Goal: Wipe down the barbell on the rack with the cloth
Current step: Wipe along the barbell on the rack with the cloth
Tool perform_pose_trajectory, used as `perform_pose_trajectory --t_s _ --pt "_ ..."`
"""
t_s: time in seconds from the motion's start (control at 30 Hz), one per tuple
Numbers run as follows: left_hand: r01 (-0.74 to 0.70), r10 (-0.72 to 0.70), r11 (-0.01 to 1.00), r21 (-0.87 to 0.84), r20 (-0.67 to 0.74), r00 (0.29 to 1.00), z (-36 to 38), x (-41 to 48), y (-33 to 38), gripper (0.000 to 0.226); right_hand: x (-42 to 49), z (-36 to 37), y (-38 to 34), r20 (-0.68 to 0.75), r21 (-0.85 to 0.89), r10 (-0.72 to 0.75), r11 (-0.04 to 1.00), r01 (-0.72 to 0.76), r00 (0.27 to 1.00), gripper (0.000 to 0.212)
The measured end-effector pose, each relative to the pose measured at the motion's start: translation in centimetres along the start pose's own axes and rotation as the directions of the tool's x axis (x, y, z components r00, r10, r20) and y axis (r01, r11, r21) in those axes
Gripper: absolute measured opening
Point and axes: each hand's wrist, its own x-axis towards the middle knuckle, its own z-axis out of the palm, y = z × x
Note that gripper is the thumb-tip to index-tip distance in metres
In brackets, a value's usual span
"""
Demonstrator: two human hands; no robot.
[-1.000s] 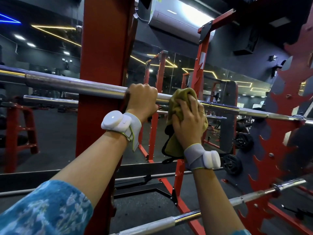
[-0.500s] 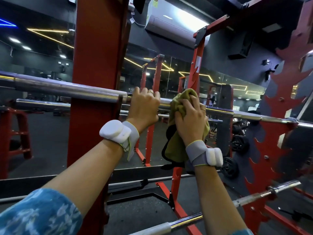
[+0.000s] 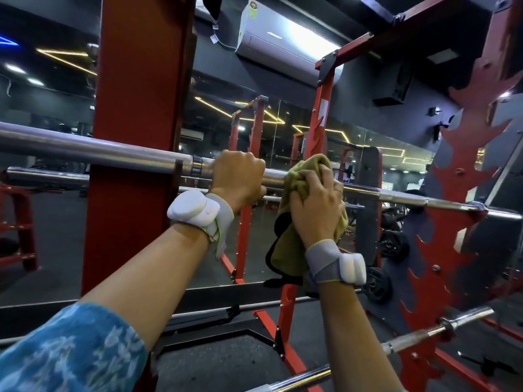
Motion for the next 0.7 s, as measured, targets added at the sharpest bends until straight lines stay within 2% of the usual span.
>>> perform_pose_trajectory --t_s 0.07,0.13,0.27,0.37,0.43,0.53,0.57,0.63,0.7 --pt "-0.001 0.001 1.000 -0.005 0.036 0.999 -0.3 0.2 -0.1 0.026 0.8 -0.3 -0.2 -0.002 -0.023 0.079 0.997 -0.079 0.997 0.033" --pt "0.002 -0.002 1.000 -0.003 0.051 0.999 -0.3 0.4 -0.1 0.027 1.1 -0.2 -0.8 0.016 -0.060 0.062 0.996 -0.061 0.998 0.034" --pt "0.016 -0.015 1.000 -0.003 0.044 0.999 -0.1 0.1 0.1 0.038 -0.8 1.1 -0.7 -0.041 -0.105 -0.211 0.973 0.205 0.977 0.036" --pt "0.038 -0.038 0.999 -0.001 0.047 0.998 -0.2 0.1 0.3 0.038 -2.1 1.7 1.0 -0.070 -0.074 -0.271 0.961 0.266 0.960 0.042" --pt "0.049 -0.049 0.999 -0.001 0.050 0.998 -0.2 0.1 0.3 0.032 -2.0 1.5 2.0 -0.076 -0.045 -0.187 0.982 0.184 0.979 0.042" --pt "0.067 -0.068 0.998 0.016 0.037 0.997 -0.2 -0.1 0.4 0.028 -0.3 0.6 2.5 -0.024 0.035 0.078 0.996 -0.077 0.997 0.038" --pt "0.073 -0.073 0.997 0.023 0.037 0.997 -0.2 -0.1 0.4 0.028 0.2 0.3 2.5 -0.018 0.034 0.117 0.993 -0.116 0.993 0.038" --pt "0.076 -0.077 0.997 0.030 0.034 0.996 -0.1 -0.2 0.5 0.028 0.4 0.2 2.0 -0.003 0.013 0.053 0.999 -0.053 0.999 0.039" --pt "0.081 -0.082 0.996 0.028 0.032 0.996 -0.1 -0.3 0.4 0.029 -0.5 0.8 1.6 -0.012 -0.026 -0.130 0.991 0.130 0.991 0.038"
